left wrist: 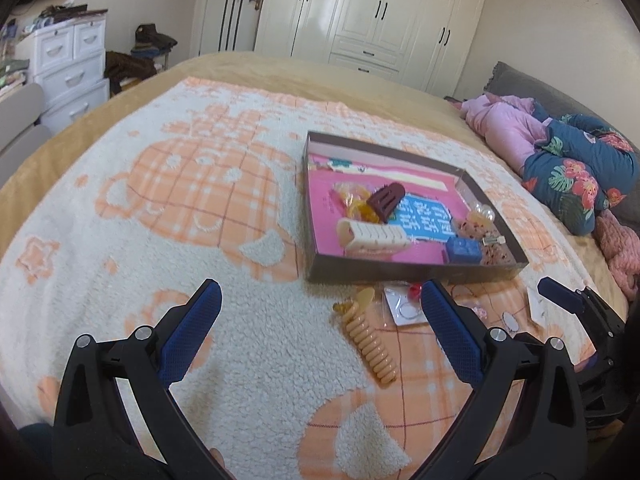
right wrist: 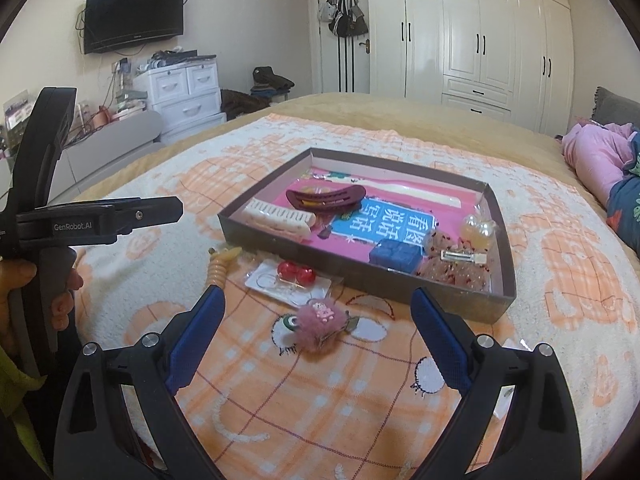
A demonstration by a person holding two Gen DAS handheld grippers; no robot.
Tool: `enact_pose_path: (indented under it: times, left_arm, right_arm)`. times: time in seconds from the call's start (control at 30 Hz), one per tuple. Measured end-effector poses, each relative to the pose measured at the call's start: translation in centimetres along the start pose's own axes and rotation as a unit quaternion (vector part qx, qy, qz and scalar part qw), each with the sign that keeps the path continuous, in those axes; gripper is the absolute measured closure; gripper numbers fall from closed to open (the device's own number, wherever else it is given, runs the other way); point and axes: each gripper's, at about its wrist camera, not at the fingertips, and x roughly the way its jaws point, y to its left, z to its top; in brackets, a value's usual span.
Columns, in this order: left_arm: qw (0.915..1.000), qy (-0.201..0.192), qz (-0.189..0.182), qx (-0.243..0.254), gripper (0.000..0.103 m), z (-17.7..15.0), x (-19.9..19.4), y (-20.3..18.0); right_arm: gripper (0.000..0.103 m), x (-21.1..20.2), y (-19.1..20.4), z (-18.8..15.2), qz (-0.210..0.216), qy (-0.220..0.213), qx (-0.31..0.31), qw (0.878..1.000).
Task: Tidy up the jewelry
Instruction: 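Move both tools back toward the spiral hair tie and pom-pom keychain, then grasp the orange spiral hair tie with the left tool while the right grasps the pink pom-pom keychain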
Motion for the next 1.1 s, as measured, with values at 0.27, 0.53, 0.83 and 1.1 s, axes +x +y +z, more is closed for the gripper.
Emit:
enact_pose_path:
  times: [0.27,0.53,0.83,1.1]
  left_arm:
    - [0.9995,0.028,0.003,0.014,0.012,-1.0,1.9,-0.7]
    - [0.9982,0.053,0.006,0.026,0.012,-1.9,3.5,-1.0]
    - [0.9967,0.077,-0.01,0.026,0.026,-2.2,4.5,-1.1]
    - [0.995,0.09,-0.029,0.031,0.059,-2.5,5.3,-1.7]
  right_arm:
    - [0.012,1.1,-0.4,-0.9,-0.009,0.013,0.001,1.0]
    - [0.012,2.4,-1.0,-1.6,-0.013,0.027,0.002,1.0]
    - [0.015,3.5,-0.9,-2.0,-0.015,0.039,-0.005,0.999]
    - [0.032,5.1,-1.4,-2.1,-0.004,0.054,0.007,0.998]
